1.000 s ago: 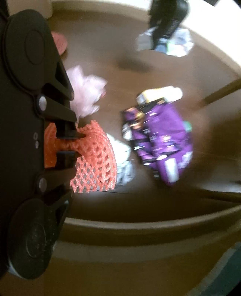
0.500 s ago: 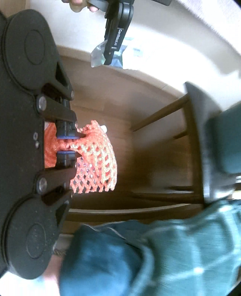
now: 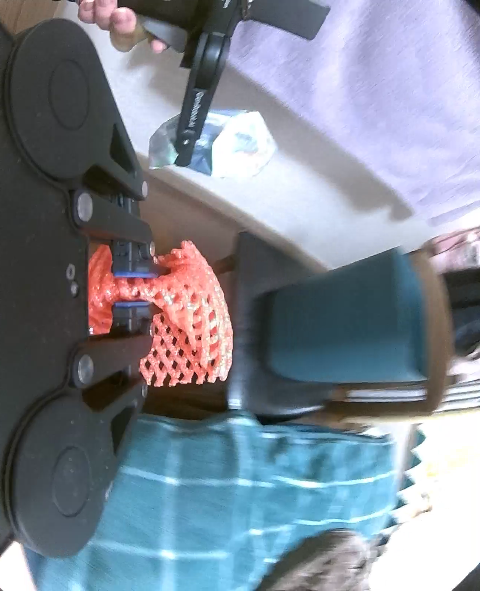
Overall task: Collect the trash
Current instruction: 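Lift the wrapper and foam net with both tools over the wastebasket, then open both tools inside the wastebasket to drop the wrapper and foam net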
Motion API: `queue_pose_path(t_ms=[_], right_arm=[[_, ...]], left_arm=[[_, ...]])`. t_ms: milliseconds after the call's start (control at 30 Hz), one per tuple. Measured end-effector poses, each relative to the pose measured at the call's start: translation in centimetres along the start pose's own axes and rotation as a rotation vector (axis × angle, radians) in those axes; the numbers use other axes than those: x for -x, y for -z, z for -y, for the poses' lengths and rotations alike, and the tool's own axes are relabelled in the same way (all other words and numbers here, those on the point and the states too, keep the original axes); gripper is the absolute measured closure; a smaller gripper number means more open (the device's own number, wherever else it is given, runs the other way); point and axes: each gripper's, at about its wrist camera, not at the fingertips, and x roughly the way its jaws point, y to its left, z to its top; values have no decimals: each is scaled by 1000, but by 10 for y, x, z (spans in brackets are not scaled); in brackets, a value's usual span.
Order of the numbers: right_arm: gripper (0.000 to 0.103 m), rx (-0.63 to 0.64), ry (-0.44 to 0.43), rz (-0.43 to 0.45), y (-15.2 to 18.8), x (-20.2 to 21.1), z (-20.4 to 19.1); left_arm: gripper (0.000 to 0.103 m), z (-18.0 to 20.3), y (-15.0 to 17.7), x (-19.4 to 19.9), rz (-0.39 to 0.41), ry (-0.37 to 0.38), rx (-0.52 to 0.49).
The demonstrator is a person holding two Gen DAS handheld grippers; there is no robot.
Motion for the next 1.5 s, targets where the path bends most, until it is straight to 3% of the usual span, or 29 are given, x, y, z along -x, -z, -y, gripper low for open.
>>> queue_pose_path(t_ms=[200,367,533,700,900,1033,1300,1500], right_arm=[[93,130,-26,85,-57,52,4],[93,195,-47,130,-90,83,3],[93,254,-40,159,-118,101,0],[93,265,-27,192,-148,101,-5],[93,255,27,210,-193,72,-12],[93,239,81,205,-225,33,-17],[92,101,154,119,-289,-77,-6],[92,58,212,25,-310,-152,4]], left_arm=[[80,34,-39,71,121,-5,-22],[80,62,-63,108,195,7,-20],[80,71,-80,137,243,30,-21],[80,75,-112,138,295,32,-35],[80,65,-179,108,297,64,-49],[80,54,-238,79,283,70,-114],[80,36,-341,-11,136,114,-177],[80,28,-377,-76,22,122,-214]])
